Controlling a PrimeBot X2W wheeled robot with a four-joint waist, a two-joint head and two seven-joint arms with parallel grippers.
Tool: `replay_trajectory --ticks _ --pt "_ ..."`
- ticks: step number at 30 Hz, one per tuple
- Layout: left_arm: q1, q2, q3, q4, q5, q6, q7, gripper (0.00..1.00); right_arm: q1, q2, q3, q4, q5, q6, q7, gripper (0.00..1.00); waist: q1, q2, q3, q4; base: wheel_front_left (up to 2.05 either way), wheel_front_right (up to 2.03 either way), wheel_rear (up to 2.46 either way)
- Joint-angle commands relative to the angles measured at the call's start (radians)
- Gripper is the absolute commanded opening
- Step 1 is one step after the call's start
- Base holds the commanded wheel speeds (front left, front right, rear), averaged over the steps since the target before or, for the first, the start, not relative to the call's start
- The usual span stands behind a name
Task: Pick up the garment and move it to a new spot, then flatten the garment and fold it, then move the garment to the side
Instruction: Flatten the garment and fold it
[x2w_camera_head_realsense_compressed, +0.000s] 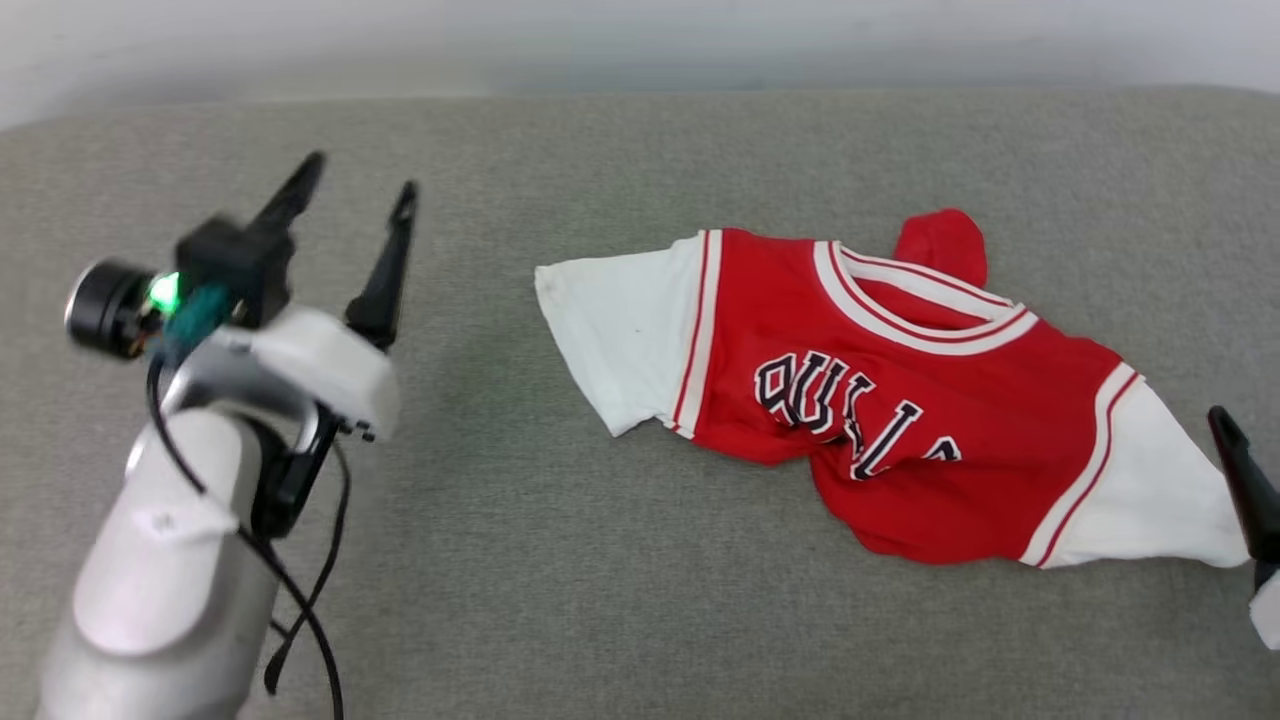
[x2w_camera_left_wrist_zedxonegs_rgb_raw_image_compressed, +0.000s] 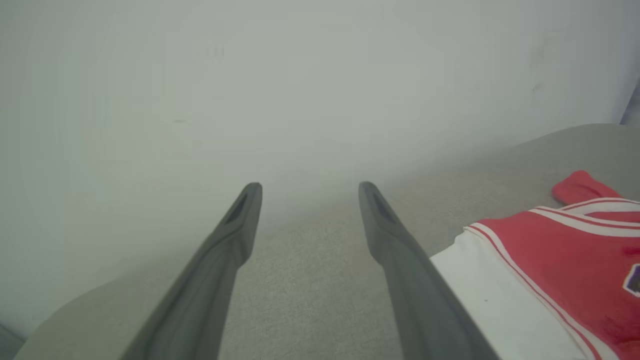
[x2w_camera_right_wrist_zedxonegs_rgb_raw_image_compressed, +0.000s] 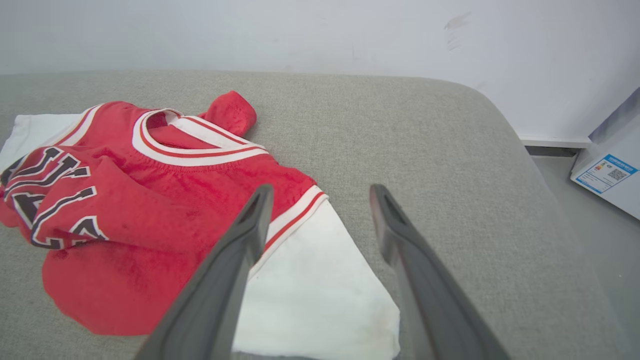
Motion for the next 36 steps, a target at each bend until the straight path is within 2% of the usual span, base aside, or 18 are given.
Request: replay_trajectory --ticks 1,4,9,15,19,26,32,33,35,36 --pt "-0.056 0.033 -0.07 0.002 -0.073 -0.001 0.071 1.0 -0.014 0.014 0.005 -0.01 -0.011 -0.001 0.0 1.0 0.0 -0.0001 0.024 -0.027 0.0 0.0 0.0" --pt "-0.16 0.112 -0.172 0.007 -0.194 0.0 0.205 1.0 -0.031 0.028 0.009 -0.012 -0.021 -0.001 -0.002 1.0 0.0 -0.0001 0.049 -0.051 0.0 0.0 0.0" --pt "-0.304 0.199 -0.312 0.041 -0.357 -0.001 0.431 1.0 -0.058 0.041 0.02 0.002 -0.03 -0.001 -0.021 1.0 0.0 -0.0001 0.092 -0.09 0.0 0.0 0.0" --pt "-0.433 0.263 -0.49 0.107 -0.472 -0.001 0.664 1.0 -0.101 0.056 0.052 0.026 -0.025 -0.001 -0.053 1.0 0.0 -0.0001 0.143 -0.141 0.0 0.0 0.0" --pt "-0.492 0.284 -0.585 0.162 -0.522 -0.001 0.751 1.0 -0.132 0.063 0.078 0.042 -0.022 -0.001 -0.073 1.0 0.0 -0.0001 0.174 -0.173 0.0 0.0 0.0" --pt "-0.58 0.311 -0.714 0.269 -0.559 -0.001 0.828 1.0 -0.174 0.074 0.101 0.067 -0.01 -0.001 -0.102 1.0 0.0 -0.0001 0.226 -0.217 0.0 0.0 0.0" --pt "-0.571 0.325 -0.864 0.313 -0.61 -0.001 0.916 1.0 -0.192 0.069 0.112 0.092 -0.001 -0.001 -0.122 1.0 0.0 -0.0001 0.245 -0.236 0.0 0.0 0.0" --pt "-0.566 0.33 -0.896 0.309 -0.622 -0.002 0.933 0.82 -0.195 0.067 0.113 0.095 0.001 -0.001 -0.124 1.0 0.0 -0.0001 0.245 -0.237 0.0 0.0 0.0" --pt "-0.563 0.346 -0.936 0.302 -0.639 -0.005 0.934 0.0 -0.199 0.064 0.114 0.101 0.002 -0.001 -0.128 1.0 0.0 -0.0001 0.244 -0.239 0.0 0.0 0.0" --pt "-0.564 0.352 -0.949 0.302 -0.651 -0.005 0.925 0.0 -0.201 0.062 0.113 0.103 0.004 -0.001 -0.132 1.0 0.0 -0.0001 0.241 -0.238 0.0 0.0 0.0"
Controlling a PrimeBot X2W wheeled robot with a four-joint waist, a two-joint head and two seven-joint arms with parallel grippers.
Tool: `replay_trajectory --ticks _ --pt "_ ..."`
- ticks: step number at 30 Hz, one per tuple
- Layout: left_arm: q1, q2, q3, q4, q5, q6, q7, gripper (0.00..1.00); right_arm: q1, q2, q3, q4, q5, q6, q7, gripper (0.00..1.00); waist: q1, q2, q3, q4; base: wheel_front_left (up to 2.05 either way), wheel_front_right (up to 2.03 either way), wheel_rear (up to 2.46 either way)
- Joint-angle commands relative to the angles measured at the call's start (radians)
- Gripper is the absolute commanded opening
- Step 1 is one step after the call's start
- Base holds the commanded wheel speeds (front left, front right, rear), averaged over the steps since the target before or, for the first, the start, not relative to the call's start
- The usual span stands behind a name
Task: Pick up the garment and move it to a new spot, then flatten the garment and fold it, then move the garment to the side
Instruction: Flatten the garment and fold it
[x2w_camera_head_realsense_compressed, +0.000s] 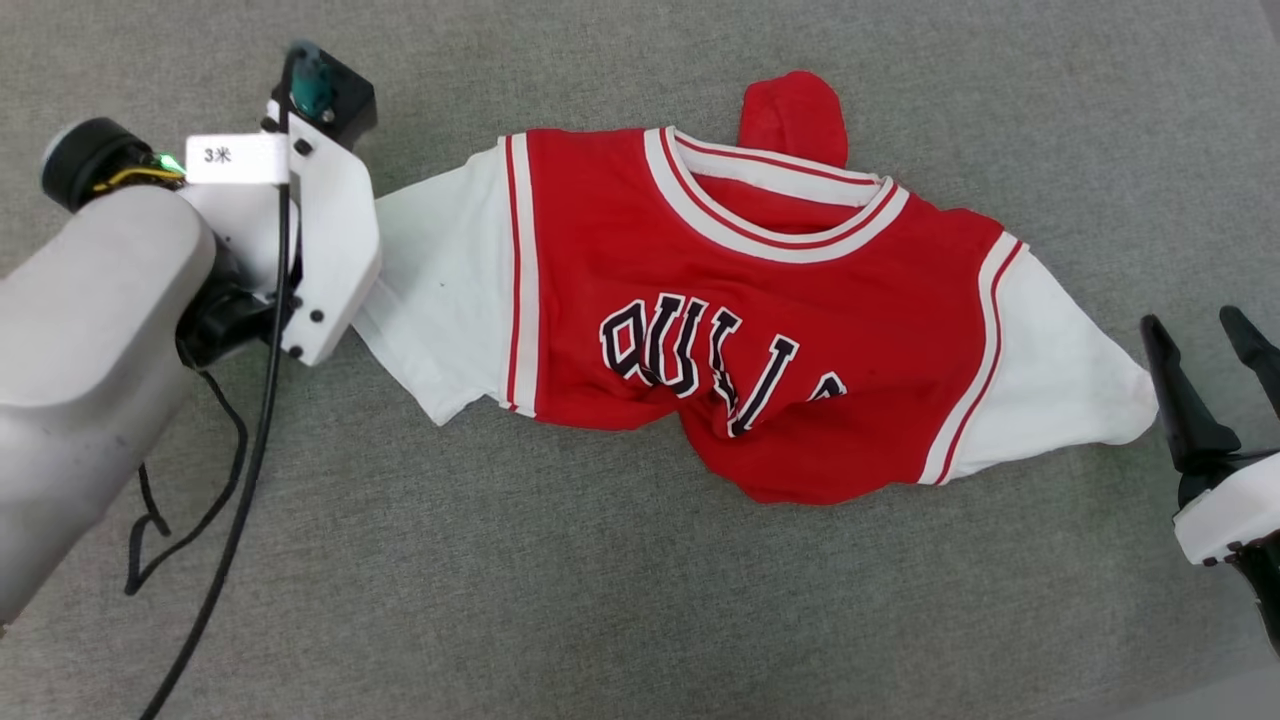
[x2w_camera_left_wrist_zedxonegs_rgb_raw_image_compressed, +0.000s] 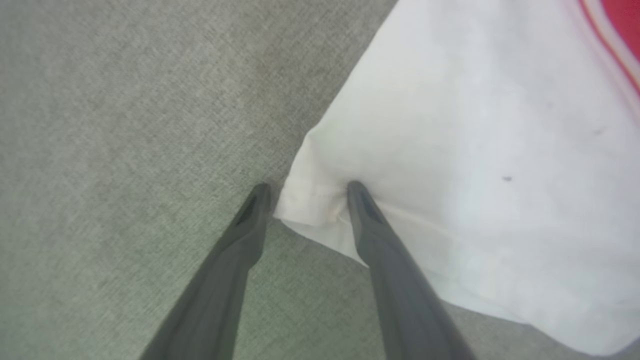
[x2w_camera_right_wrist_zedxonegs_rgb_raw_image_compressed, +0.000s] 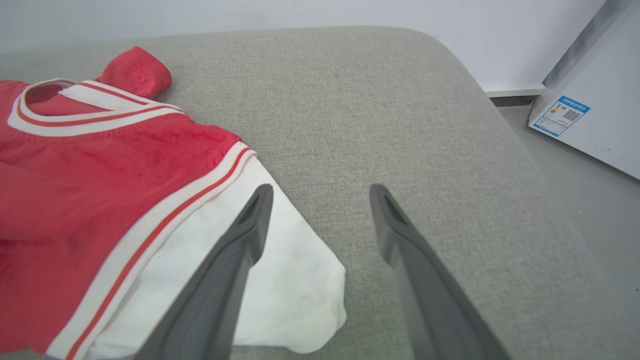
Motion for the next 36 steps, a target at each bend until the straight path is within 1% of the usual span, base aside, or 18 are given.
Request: replay_trajectory --ticks 1,4,8,9,10,13,16,20,22,24,27,30,36 --pt "0.088 0.006 -0.079 0.032 -0.024 -0.008 0.011 0.0 -0.02 -0.007 -0.002 0.004 0.012 -0.001 -0.008 1.0 0.0001 -0.0001 -0.007 0.002 0.0 0.0 0.0" --pt "0.055 0.01 -0.088 0.028 -0.038 -0.004 -0.045 0.0 -0.009 -0.024 -0.017 0.0 0.023 -0.001 -0.002 1.0 0.0001 -0.0001 -0.023 0.016 0.0 0.0 0.0" --pt "-0.008 0.009 -0.087 0.012 -0.041 -0.004 -0.133 0.0 0.018 -0.082 -0.038 -0.028 0.031 -0.001 0.041 1.0 0.0001 -0.0001 -0.051 0.04 0.0 0.0 0.0" --pt "-0.008 0.009 -0.087 0.012 -0.041 -0.004 -0.133 0.0 0.018 -0.082 -0.038 -0.028 0.031 -0.001 0.041 1.0 0.0001 -0.0001 -0.051 0.04 0.0 0.0 0.0" --pt "-0.023 0.01 -0.084 0.007 -0.04 -0.004 -0.157 0.0 0.026 -0.094 -0.04 -0.037 0.038 -0.001 0.062 1.0 0.0001 -0.0001 -0.059 0.046 0.0 0.0 0.0" --pt "-0.044 0.01 -0.081 -0.009 -0.041 -0.004 -0.223 0.0 0.053 -0.157 -0.03 -0.068 0.065 -0.001 0.156 1.0 0.0001 -0.0001 -0.079 0.062 0.0 0.0 0.0" --pt "-0.049 0.018 -0.085 -0.024 -0.044 -0.004 -0.269 0.0 0.074 -0.201 -0.008 -0.095 0.111 -0.001 0.287 1.0 0.0001 -0.0001 -0.095 0.075 0.0 0.0 0.0" --pt "-0.061 0.024 -0.094 -0.048 -0.049 -0.004 -0.296 0.0 0.063 -0.265 0.039 -0.12 0.151 -0.001 0.457 1.0 0.0001 -0.0001 -0.103 0.087 0.0 0.0 0.0" --pt "-0.063 0.027 -0.101 -0.058 -0.05 -0.004 -0.299 0.0 0.043 -0.288 0.061 -0.111 0.168 -0.001 0.539 1.0 0.0001 -0.0001 -0.103 0.093 0.0 0.0 0.0" --pt "-0.071 0.021 -0.105 -0.066 -0.051 -0.004 -0.302 0.0 0.01 -0.312 0.08 -0.097 0.173 -0.001 0.597 1.0 0.0001 -0.0001 -0.098 0.102 0.0 0.0 0.0" --pt "-0.086 0.014 -0.109 -0.078 -0.049 -0.004 -0.31 0.0 -0.035 -0.316 0.113 -0.06 0.185 -0.001 0.662 1.0 0.0001 -0.0001 -0.08 0.116 0.0 0.0 0.0" --pt "-0.104 0.006 -0.113 -0.086 -0.044 -0.004 -0.315 0.0 -0.088 -0.309 0.147 -0.008 0.168 -0.001 0.691 1.0 0.0001 -0.0001 -0.06 0.13 0.0 0.0 0.0" --pt "-0.135 -0.004 -0.124 -0.097 -0.038 -0.004 -0.326 0.0 -0.159 -0.274 0.231 0.118 0.163 -0.001 0.719 1.0 0.0001 -0.0001 -0.02 0.156 0.0 0.0 0.0"
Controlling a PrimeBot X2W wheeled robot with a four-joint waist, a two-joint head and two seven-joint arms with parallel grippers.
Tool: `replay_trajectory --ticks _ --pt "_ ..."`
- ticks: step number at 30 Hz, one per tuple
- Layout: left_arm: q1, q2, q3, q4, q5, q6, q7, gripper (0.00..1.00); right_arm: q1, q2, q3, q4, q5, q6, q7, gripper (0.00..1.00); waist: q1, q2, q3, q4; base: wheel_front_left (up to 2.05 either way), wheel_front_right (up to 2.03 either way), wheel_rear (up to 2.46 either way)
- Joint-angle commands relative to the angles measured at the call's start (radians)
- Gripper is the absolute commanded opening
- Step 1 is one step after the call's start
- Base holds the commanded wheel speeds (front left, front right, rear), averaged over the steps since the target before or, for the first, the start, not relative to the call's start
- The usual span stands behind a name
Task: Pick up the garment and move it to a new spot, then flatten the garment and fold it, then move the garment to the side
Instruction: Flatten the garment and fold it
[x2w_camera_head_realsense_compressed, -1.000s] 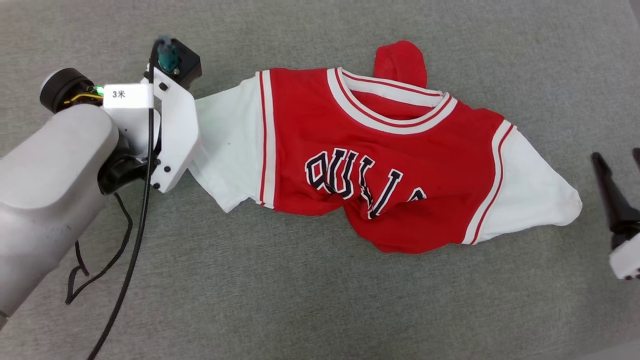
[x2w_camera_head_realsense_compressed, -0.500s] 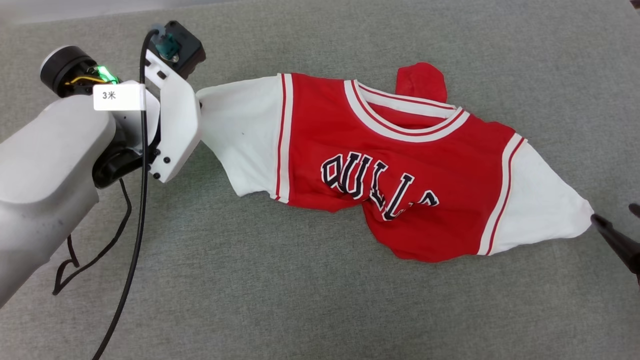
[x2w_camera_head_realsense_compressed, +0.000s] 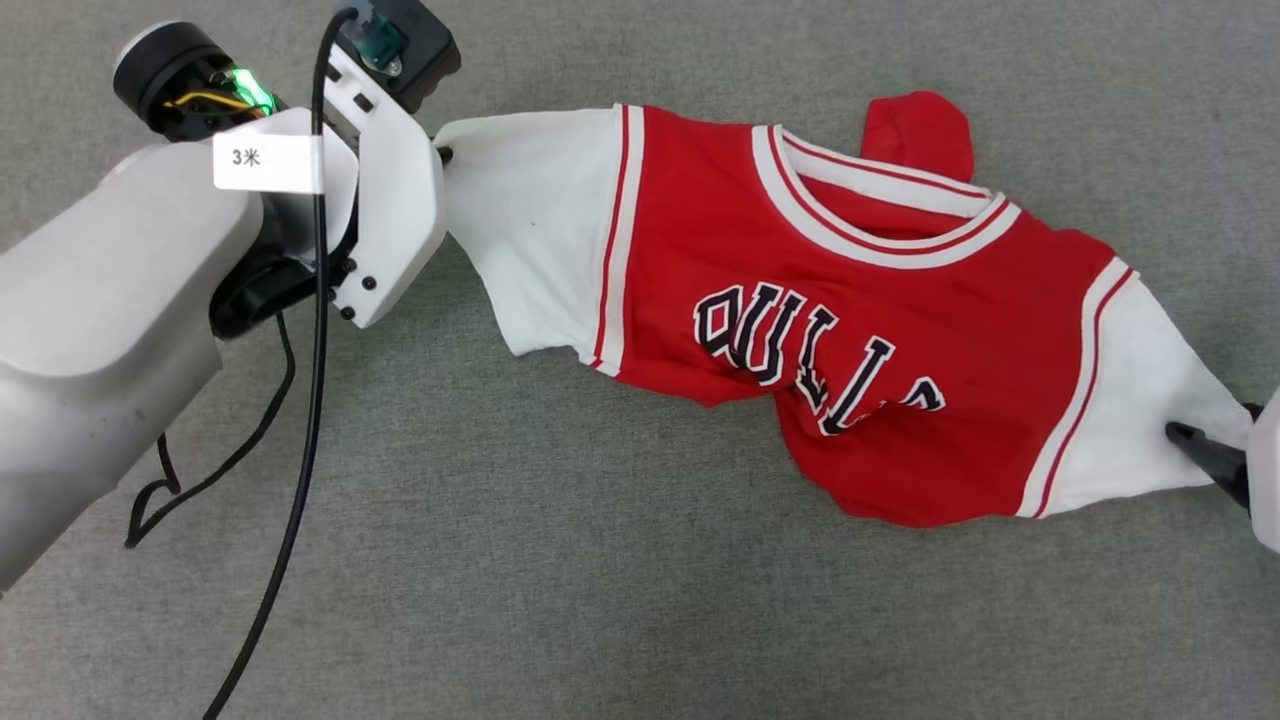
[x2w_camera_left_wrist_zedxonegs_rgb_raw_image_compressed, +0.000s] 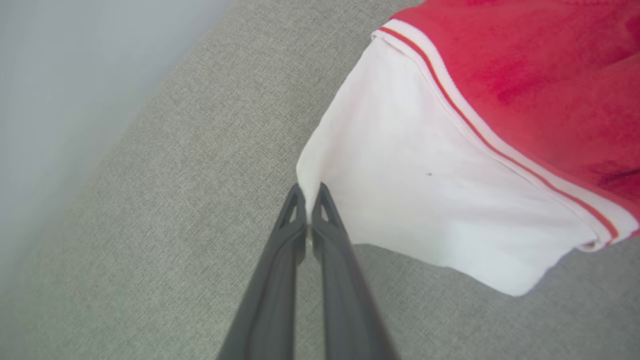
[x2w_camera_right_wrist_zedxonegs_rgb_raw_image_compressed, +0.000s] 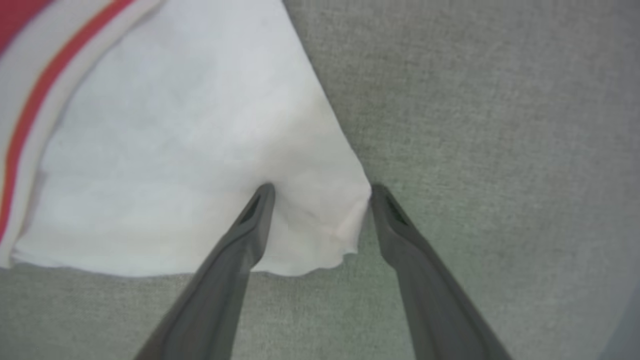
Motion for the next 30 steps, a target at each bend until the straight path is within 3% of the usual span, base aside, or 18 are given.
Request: replay_trajectory --ticks 1,6,7,8,17,23,30 --pt "-0.016 0.0 -0.005 -0.001 0.004 0.0 -0.007 0.0 -0.008 0.02 0.039 0.036 -0.006 -0.001 0.007 1.0 0.0 0.0 0.017 0.012 0.0 0.0 0.0" --pt "-0.025 0.005 -0.012 -0.002 0.002 0.0 -0.018 0.0 0.01 0.047 0.174 0.132 0.011 0.001 0.027 1.0 0.0 0.0 0.028 0.019 0.0 0.0 0.0" --pt "-0.025 0.006 -0.014 -0.001 -0.001 0.0 -0.021 0.0 0.006 0.05 0.193 0.139 0.018 0.001 0.013 0.6 0.0 0.0 0.029 0.02 0.0 0.0 0.0" --pt "-0.026 0.006 -0.016 0.001 -0.004 0.0 -0.022 0.0 0.0 0.051 0.208 0.145 0.025 0.001 -0.002 0.0 0.0 0.0 0.028 0.019 0.0 0.0 0.0" --pt "0.002 0.008 -0.03 0.039 -0.008 0.0 -0.101 0.0 -0.121 -0.031 0.184 0.114 0.098 -0.001 -0.172 0.0 0.0 0.0 -0.063 0.006 0.0 0.0 0.0" --pt "-0.002 0.01 -0.014 0.038 0.022 0.0 -0.238 0.0 -0.147 -0.092 0.149 0.047 0.115 -0.001 -0.276 0.0 0.0 0.0 -0.159 0.017 0.0 0.0 0.0" --pt "-0.028 0.031 0.031 -0.001 0.076 0.043 -0.394 0.0 -0.178 -0.121 0.095 -0.055 0.101 -0.001 -0.404 0.0 0.0 0.0 -0.245 0.04 0.0 0.0 0.0"
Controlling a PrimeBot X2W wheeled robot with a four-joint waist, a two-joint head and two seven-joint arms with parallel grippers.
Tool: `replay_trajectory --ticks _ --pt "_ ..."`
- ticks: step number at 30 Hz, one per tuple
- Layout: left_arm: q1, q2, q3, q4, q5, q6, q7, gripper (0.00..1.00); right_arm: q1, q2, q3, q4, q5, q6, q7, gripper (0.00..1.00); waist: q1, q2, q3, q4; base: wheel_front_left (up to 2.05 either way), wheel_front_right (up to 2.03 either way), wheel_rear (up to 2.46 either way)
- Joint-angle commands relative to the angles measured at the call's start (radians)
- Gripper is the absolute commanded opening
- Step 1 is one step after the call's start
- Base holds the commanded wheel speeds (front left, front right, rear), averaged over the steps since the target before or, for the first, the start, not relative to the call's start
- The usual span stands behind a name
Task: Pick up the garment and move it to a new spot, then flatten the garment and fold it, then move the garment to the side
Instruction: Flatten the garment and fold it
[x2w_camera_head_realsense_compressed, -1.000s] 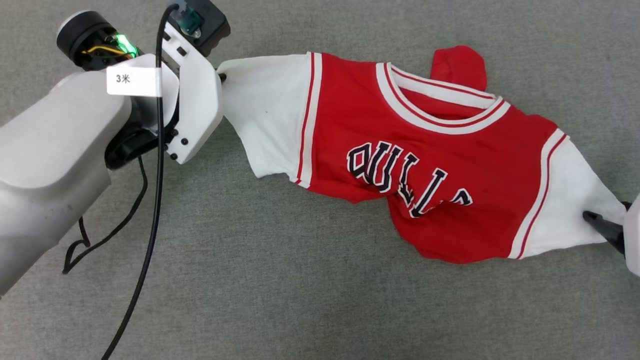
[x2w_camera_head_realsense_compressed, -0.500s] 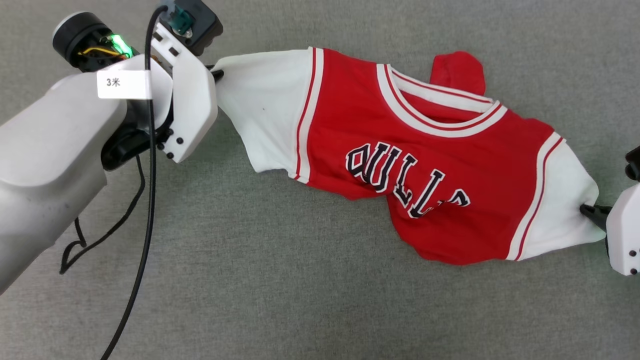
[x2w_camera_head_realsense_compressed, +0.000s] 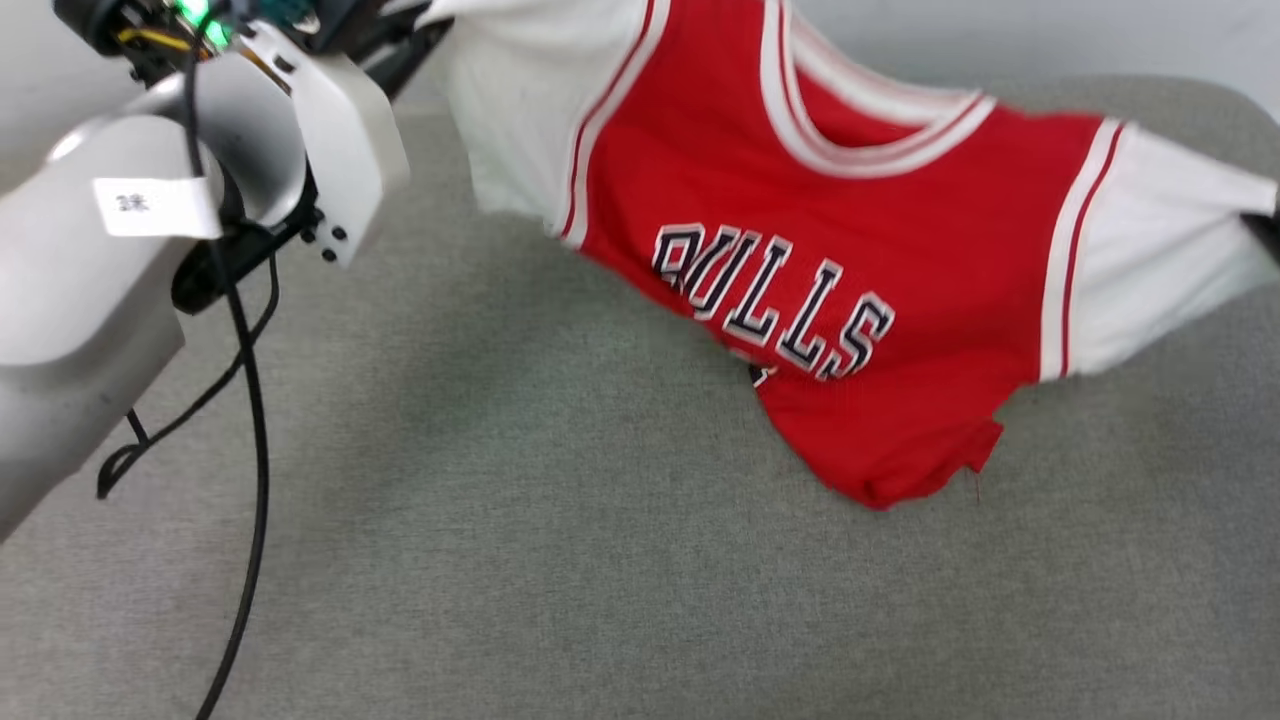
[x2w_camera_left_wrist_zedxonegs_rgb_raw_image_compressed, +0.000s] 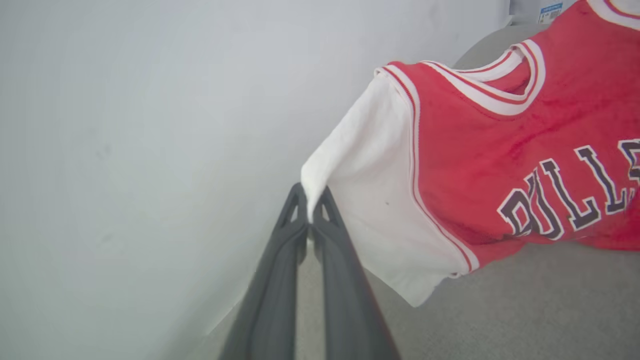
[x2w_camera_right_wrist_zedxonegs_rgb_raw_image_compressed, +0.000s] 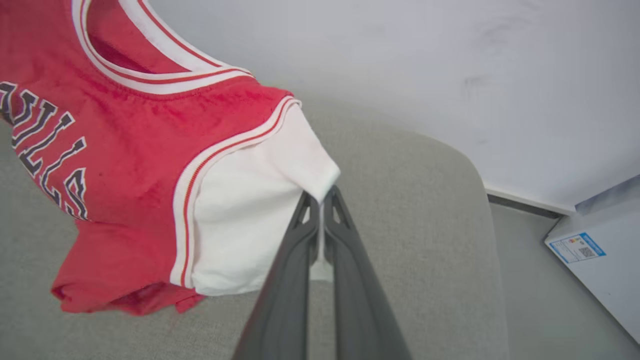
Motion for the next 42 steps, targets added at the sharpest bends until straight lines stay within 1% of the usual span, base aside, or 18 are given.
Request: replay_trajectory --ticks 1,4,6,11,15,18,23,25,27,32,36,42 --pt "-0.019 0.01 0.019 -0.015 0.016 0.019 -0.041 0.0 -0.023 -0.007 -0.021 -0.028 -0.018 -0.001 -0.038 0.0 0.0 0.0 -0.042 0.02 0.0 0.0 0.0" --pt "-0.041 0.019 0.045 -0.044 0.036 0.044 -0.092 0.0 -0.036 -0.009 -0.056 -0.065 -0.035 -0.001 -0.086 0.0 0.0 0.0 -0.064 0.034 0.0 0.0 0.0" --pt "-0.054 0.029 0.06 -0.063 0.045 0.059 -0.118 0.0 -0.052 0.001 -0.085 -0.083 -0.048 -0.001 -0.11 0.0 0.0 0.0 -0.077 0.042 0.0 0.0 0.0" --pt "-0.094 0.047 0.114 -0.115 0.053 0.103 -0.177 0.0 -0.111 0.038 -0.162 -0.108 -0.101 -0.001 -0.166 0.0 0.0 0.0 -0.1 0.057 0.0 0.0 0.0" --pt "-0.133 0.069 0.151 -0.151 0.055 0.128 -0.192 0.0 -0.164 0.078 -0.176 -0.123 -0.158 -0.001 -0.175 0.0 0.0 0.0 -0.109 0.064 0.0 0.0 0.0" --pt "-0.159 0.072 0.168 -0.172 0.059 0.14 -0.195 0.0 -0.215 0.105 -0.187 -0.135 -0.178 -0.001 -0.175 0.0 0.0 0.0 -0.104 0.073 0.0 0.0 0.0" --pt "-0.199 0.075 0.195 -0.187 0.055 0.153 -0.198 0.0 -0.289 0.129 -0.194 -0.141 -0.201 -0.001 -0.178 0.0 0.0 0.0 -0.084 0.087 0.0 0.0 0.0" --pt "-0.217 0.074 0.203 -0.187 0.052 0.15 -0.194 0.0 -0.325 0.141 -0.193 -0.136 -0.21 -0.001 -0.176 0.0 0.0 0.0 -0.07 0.094 0.0 0.0 0.0" --pt "-0.237 0.071 0.21 -0.184 0.05 0.146 -0.189 0.0 -0.366 0.148 -0.186 -0.125 -0.217 -0.001 -0.173 0.0 0.0 0.0 -0.052 0.101 0.0 0.0 0.0" --pt "-0.285 0.063 0.237 -0.164 0.045 0.154 -0.196 0.0 -0.486 0.164 -0.144 -0.069 -0.23 -0.001 -0.176 0.0 0.0 0.0 0.014 0.114 0.0 0.0 0.0" --pt "-0.334 0.051 0.262 -0.137 0.037 0.156 -0.199 0.0 -0.614 0.171 -0.101 -0.008 -0.241 -0.001 -0.173 0.0 0.0 0.0 0.104 0.122 0.0 0.0 0.0" --pt "-0.436 0.026 0.307 -0.054 0.058 0.164 -0.244 0.0 -0.862 0.188 -0.006 0.112 -0.294 -0.001 -0.188 0.0 0.0 0.0 0.248 0.13 0.0 0.0 0.0"
